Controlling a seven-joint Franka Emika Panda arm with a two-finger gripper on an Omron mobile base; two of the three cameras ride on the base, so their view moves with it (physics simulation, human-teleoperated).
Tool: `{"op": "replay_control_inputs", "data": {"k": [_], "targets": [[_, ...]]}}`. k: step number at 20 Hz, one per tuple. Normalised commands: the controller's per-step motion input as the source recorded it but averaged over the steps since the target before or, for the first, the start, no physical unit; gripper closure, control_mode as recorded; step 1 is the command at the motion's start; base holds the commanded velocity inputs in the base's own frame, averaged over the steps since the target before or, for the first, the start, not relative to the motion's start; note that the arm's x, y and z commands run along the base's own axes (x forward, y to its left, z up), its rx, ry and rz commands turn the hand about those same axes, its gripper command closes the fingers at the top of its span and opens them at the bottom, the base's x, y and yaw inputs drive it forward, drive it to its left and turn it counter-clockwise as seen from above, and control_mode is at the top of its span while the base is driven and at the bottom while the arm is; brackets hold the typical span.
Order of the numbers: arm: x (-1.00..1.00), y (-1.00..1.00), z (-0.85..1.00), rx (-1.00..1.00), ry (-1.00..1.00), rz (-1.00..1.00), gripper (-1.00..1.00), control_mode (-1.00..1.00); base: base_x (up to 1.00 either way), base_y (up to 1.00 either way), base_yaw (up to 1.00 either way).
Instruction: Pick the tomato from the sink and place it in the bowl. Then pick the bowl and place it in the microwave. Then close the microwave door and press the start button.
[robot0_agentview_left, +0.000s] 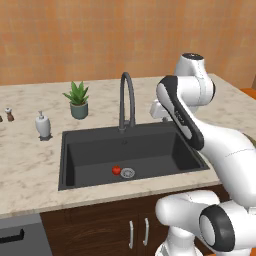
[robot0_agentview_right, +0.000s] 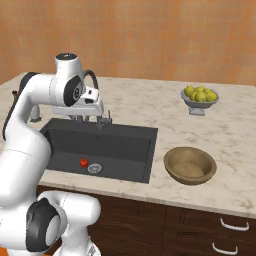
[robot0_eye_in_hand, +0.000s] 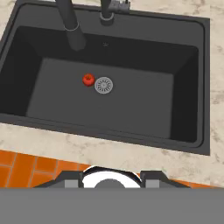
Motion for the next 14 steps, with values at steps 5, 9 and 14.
{"op": "replay_control_inputs", "data": {"k": [5,9,14], "targets": [[-0.62,0.07,-0.07,0.00,-0.01,0.00,-1.00,-1.00,0.00,0.00,0.00],[-0.98,0.15,-0.29,0.00,0.00,0.01,-1.00,-1.00,0.00,0.00,0.00],[-0.35,0.14,-0.54,0.01,0.03,0.05,-1.00,-1.00,0.00,0.00,0.00]]}}
